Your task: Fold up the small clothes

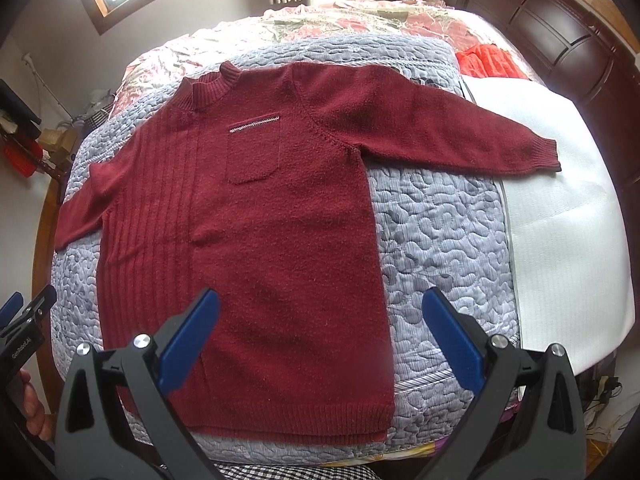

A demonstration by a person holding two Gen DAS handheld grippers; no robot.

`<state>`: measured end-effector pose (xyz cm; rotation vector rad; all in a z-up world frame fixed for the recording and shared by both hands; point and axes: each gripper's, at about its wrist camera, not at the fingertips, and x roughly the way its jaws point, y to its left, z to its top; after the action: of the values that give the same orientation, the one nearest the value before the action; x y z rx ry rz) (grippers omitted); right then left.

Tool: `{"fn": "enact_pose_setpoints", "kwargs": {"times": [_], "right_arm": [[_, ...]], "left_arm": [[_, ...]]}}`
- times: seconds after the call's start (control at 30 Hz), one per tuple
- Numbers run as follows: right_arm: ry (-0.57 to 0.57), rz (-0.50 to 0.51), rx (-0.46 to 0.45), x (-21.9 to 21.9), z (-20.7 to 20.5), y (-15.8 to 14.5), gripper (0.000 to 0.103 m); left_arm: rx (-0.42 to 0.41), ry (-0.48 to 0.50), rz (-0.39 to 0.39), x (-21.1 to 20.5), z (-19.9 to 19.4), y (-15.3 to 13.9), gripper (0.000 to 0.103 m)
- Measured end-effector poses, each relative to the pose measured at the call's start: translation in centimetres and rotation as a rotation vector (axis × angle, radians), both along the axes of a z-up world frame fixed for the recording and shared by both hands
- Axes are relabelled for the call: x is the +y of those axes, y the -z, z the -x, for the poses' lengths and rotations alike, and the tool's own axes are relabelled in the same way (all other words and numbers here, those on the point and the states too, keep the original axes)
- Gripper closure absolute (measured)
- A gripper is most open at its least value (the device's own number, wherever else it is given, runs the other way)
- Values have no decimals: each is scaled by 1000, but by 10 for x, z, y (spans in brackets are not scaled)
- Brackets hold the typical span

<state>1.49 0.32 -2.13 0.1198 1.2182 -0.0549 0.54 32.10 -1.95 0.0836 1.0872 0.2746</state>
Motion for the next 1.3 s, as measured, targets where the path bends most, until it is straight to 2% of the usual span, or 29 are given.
{"fn": "enact_pose_setpoints", "kwargs": {"times": [1.3], "right_arm": [[-12,-8,2,2,-8,4,3]], "left_arm": [[9,-6,-5,1,-6,4,4]]}}
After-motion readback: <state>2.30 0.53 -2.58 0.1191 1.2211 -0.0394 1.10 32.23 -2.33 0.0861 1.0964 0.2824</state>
